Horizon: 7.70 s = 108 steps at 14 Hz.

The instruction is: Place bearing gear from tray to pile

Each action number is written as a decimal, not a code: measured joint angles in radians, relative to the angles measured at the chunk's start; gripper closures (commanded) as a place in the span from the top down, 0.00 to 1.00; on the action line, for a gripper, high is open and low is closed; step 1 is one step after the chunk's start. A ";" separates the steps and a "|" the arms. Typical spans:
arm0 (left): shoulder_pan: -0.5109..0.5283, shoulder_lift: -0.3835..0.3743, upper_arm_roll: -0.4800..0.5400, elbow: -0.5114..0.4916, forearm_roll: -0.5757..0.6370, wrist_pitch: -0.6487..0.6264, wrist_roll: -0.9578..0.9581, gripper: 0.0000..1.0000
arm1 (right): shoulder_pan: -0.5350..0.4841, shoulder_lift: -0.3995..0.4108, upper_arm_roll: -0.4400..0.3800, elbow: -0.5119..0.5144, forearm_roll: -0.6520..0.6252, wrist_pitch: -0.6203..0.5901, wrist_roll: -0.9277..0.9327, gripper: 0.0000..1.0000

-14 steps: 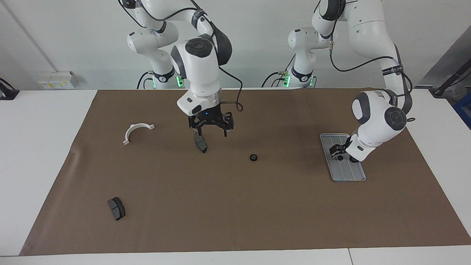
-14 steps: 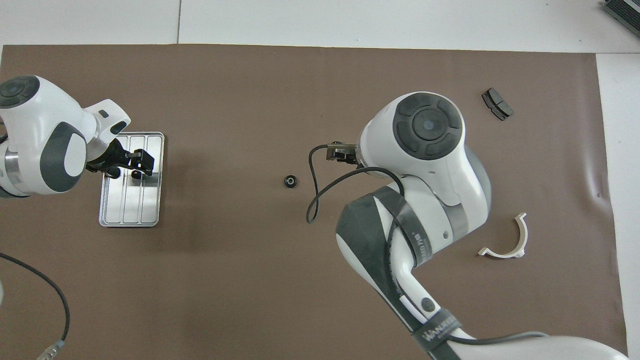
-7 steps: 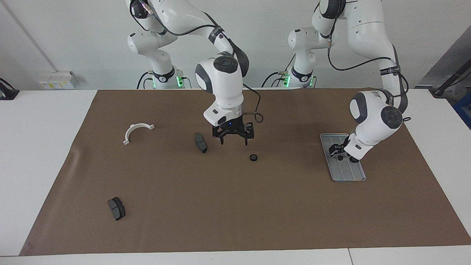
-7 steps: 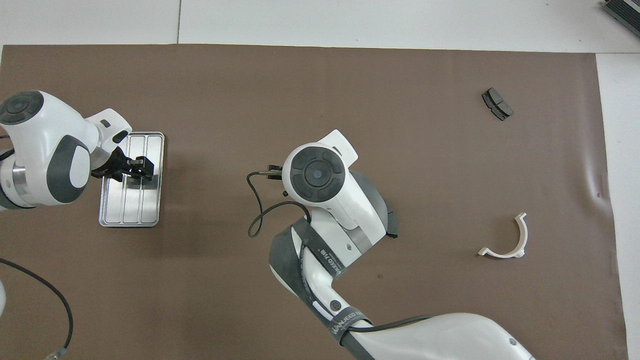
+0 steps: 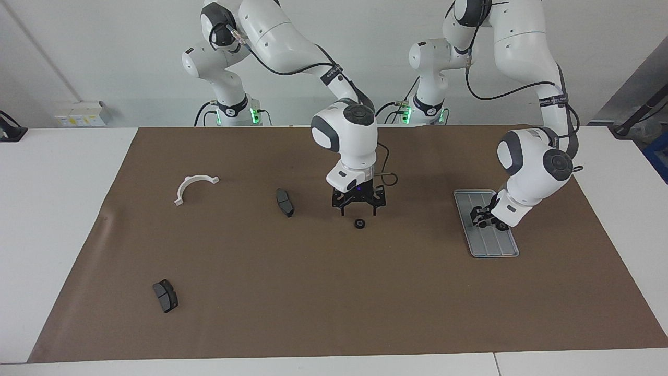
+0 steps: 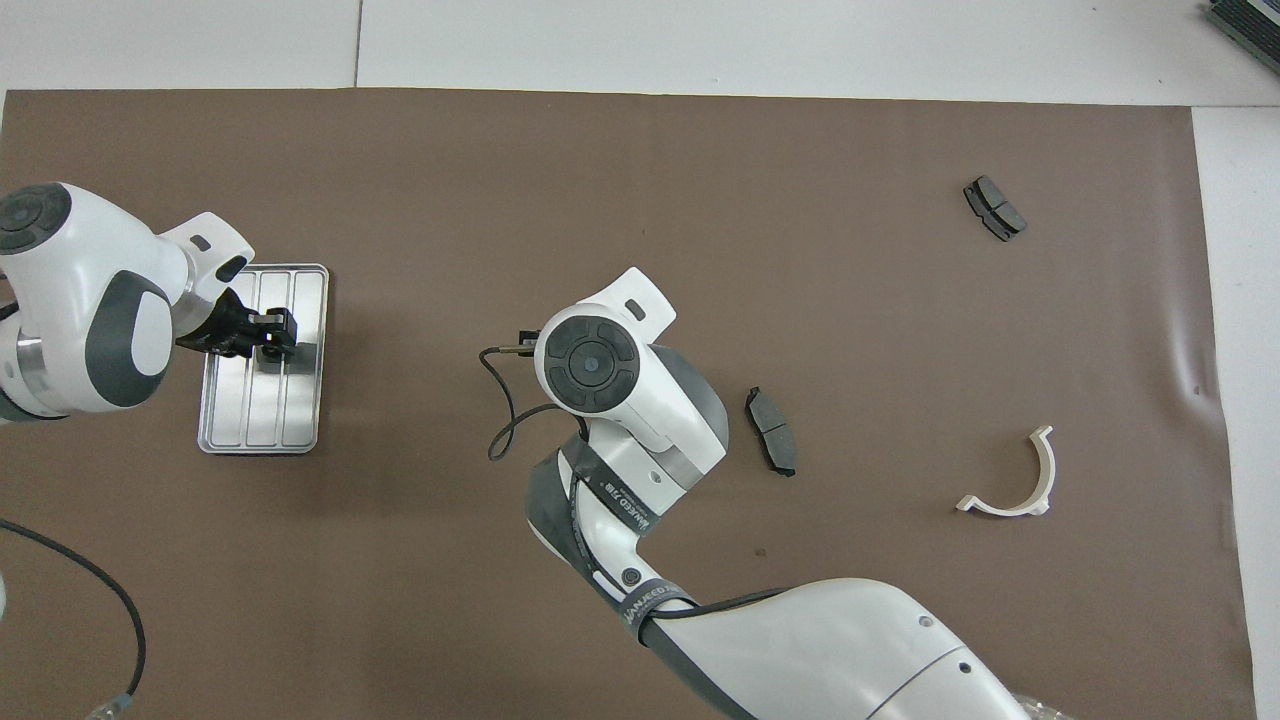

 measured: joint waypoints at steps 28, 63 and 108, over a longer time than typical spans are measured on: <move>-0.034 -0.004 -0.019 0.088 -0.003 -0.053 -0.165 0.02 | 0.027 0.021 0.001 -0.027 -0.028 -0.027 -0.032 0.00; -0.408 0.066 0.009 0.259 -0.076 -0.131 -0.903 0.98 | -0.657 -0.204 0.002 -0.344 0.101 -0.030 -0.726 0.99; 0.054 -0.005 0.032 -0.059 -0.004 0.166 -0.991 0.71 | -0.059 -0.087 0.022 -0.229 0.053 0.095 -0.183 0.32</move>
